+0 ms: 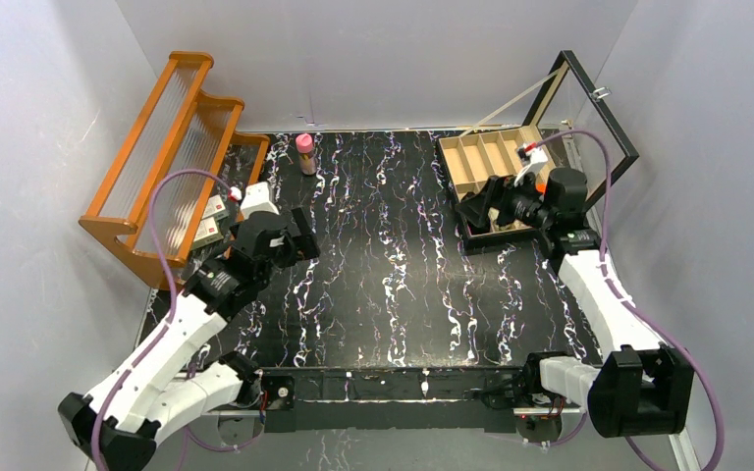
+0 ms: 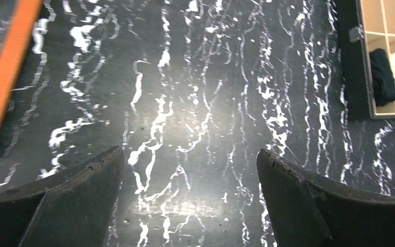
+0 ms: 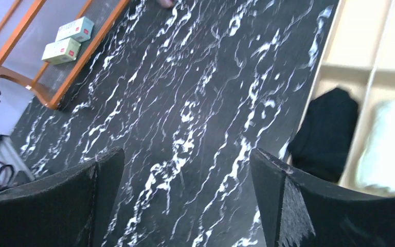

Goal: Roll the underwear
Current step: Reset both arms

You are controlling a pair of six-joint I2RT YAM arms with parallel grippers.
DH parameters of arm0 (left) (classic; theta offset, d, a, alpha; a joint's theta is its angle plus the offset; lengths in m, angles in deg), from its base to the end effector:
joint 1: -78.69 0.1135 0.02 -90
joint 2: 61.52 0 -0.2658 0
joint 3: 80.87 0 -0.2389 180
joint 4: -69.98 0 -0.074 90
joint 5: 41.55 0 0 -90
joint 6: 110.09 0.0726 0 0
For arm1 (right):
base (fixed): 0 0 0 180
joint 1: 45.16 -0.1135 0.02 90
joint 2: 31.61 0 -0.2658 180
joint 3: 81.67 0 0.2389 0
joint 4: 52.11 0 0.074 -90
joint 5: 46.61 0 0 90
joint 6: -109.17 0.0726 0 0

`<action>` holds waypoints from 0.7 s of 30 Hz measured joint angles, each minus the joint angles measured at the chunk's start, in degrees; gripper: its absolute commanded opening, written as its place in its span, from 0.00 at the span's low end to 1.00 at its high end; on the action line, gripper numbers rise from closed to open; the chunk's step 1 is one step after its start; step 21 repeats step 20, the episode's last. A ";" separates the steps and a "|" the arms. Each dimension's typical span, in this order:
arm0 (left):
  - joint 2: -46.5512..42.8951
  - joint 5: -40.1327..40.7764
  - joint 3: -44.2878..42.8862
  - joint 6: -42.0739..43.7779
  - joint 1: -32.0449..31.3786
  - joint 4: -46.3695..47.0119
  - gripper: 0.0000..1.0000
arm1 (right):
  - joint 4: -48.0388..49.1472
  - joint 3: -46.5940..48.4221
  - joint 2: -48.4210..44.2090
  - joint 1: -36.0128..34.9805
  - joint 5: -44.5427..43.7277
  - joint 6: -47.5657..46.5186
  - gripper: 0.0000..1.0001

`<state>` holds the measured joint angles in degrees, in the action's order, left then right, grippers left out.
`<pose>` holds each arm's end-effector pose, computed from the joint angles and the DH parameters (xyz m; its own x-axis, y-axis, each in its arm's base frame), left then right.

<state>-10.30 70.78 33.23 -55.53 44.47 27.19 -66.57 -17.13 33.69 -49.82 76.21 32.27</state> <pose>0.1884 -0.0948 0.3147 -0.4584 -0.3369 -0.8224 -0.0279 0.9304 -0.3656 0.2740 0.0618 0.3164 -0.3885 0.1594 -0.9076 -0.5149 0.7793 0.3573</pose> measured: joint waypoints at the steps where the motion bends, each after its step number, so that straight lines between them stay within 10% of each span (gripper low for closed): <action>1: -1.01 1.46 -0.48 0.28 0.00 -1.46 0.98 | 0.15 -1.57 -0.76 -0.81 0.02 1.46 0.99; 21: -5.73 12.55 -8.24 2.93 0.00 -13.46 0.98 | -15.30 -1.03 -1.44 -1.07 -10.51 4.35 0.99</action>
